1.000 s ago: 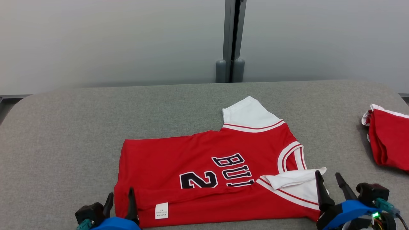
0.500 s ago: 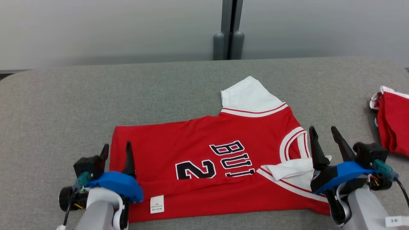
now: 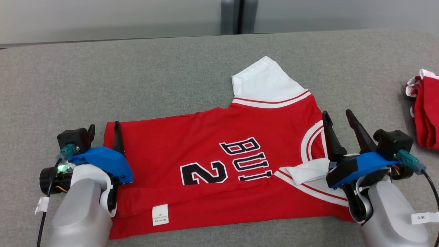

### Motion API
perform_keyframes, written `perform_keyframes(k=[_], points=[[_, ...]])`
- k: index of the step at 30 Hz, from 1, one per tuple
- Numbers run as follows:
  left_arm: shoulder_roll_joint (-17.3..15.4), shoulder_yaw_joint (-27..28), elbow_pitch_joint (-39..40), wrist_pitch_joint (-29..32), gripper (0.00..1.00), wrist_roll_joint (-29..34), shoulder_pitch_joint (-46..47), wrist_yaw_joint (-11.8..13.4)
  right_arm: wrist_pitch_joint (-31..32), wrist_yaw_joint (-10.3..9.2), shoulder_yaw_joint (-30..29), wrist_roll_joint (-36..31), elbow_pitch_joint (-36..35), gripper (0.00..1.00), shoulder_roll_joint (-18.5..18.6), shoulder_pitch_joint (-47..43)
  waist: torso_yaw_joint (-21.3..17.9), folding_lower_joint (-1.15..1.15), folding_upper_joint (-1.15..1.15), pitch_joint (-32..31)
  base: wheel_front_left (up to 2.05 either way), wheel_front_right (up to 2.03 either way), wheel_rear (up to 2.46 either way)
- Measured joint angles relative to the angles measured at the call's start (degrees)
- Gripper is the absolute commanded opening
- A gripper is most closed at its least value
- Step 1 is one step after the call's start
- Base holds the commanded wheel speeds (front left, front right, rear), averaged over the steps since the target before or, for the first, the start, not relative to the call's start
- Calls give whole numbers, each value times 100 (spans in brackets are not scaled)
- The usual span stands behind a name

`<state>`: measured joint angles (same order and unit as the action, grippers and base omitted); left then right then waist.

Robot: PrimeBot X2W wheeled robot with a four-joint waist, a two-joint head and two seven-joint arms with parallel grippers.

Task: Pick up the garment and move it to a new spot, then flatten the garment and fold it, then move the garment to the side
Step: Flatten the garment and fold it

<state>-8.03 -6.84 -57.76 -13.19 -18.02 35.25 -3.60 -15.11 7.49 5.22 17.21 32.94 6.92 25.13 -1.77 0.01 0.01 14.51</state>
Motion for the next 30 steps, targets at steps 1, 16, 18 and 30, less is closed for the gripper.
perform_keyframes(k=[1, 16, 18, 30], points=[[-2, -2, -71, -2, 100, -12, 32, -9, 0, 0, 2, 15, -4, 100, 18, 2, -4, 0, 0, 21, 0, 0, 0], [57, -59, -942, 131, 46, -197, 652, -83, 0, 0, 223, 213, 92, 100, 291, 447, -94, 0, 0, 392, 0, 0, 0], [70, -102, -1020, 167, 0, -197, 747, -108, 0, 0, 269, 271, 171, 100, 353, 594, -78, -1, 0, 431, 0, 0, 0], [369, -385, -879, -105, 0, -155, 1079, -247, 691, 0, 1136, 597, 1372, 100, 1117, 2354, 375, 0, 0, 698, 0, 0, 0]])
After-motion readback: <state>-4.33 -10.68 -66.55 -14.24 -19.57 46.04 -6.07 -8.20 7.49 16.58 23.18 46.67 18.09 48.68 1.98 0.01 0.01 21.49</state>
